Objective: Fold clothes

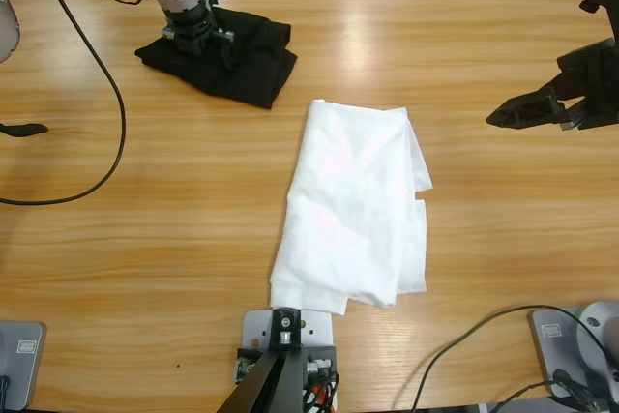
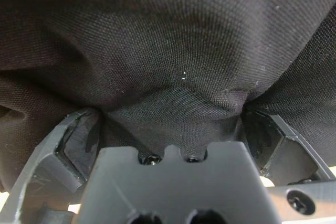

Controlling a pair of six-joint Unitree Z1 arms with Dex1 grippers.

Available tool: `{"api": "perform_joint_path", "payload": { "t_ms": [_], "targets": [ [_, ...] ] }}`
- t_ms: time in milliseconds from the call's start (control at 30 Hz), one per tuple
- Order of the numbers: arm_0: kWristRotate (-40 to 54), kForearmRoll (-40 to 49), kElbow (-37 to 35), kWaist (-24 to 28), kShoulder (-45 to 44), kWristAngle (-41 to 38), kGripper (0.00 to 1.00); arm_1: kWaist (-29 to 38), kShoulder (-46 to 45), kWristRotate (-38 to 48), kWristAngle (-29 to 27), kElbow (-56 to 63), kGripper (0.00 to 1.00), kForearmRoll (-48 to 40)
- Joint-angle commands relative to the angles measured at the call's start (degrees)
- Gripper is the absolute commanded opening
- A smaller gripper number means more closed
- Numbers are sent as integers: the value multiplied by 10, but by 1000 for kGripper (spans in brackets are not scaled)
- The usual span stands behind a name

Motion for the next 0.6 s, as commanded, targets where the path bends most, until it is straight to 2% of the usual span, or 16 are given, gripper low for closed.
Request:
{"api": "perform_joint_path", "payload": {
  "t_ms": [33,100,200,300,400,433,567,600],
  "targets": [
    [8,92,-251,-21,42,34,1000,6,-14,0,1,12,991,17],
    [17,92,-228,-33,35,21,1000,6,-16,0,0,7,991,20],
    [53,91,-150,-51,10,-2,1000,6,-15,0,-3,3,991,22],
    [88,90,-129,-52,-4,-18,1000,6,-14,0,-3,4,991,22],
    [133,69,-27,-73,-34,-23,1000,6,-23,0,-3,6,991,23],
    [140,33,37,-80,-59,-23,1000,6,-25,0,-3,6,991,24],
    [149,-233,474,-77,-230,-18,1000,6,-25,0,-3,6,991,24],
    [150,-277,550,-74,-259,-16,1000,6,-23,0,-3,6,991,24]
  ]
}}
